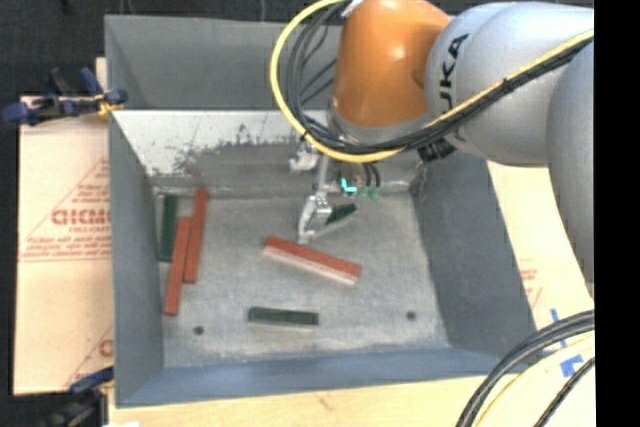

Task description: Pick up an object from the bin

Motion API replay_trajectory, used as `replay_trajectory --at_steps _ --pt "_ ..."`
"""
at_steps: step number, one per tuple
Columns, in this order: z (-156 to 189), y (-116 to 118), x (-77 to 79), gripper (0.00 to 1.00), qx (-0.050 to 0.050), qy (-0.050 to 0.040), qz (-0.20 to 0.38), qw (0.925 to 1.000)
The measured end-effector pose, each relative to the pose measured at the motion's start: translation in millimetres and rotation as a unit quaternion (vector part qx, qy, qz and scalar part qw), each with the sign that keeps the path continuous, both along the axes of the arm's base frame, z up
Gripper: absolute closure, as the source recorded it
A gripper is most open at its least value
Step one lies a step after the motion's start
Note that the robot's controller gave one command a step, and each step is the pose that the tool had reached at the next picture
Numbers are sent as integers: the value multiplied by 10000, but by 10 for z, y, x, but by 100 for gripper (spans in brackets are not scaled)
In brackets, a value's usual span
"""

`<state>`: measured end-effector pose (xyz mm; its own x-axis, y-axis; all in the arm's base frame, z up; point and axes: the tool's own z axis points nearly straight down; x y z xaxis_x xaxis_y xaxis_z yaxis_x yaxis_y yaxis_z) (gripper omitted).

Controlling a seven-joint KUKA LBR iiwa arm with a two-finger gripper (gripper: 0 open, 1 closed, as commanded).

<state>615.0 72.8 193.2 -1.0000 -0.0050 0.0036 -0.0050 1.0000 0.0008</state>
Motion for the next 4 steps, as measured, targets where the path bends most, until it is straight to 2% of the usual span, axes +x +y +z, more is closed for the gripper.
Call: replay_trajectory --at_steps 1,2,3,4 --pt "50 -2 15 0 3 -40 -6 10000" --pt "-1106 -511 -448 100 33 -75 -277 9996" --pt "-1106 -511 -448 100 34 -75 -282 9996" --pt "334 -557 -275 100 -9 -51 -80 10000"
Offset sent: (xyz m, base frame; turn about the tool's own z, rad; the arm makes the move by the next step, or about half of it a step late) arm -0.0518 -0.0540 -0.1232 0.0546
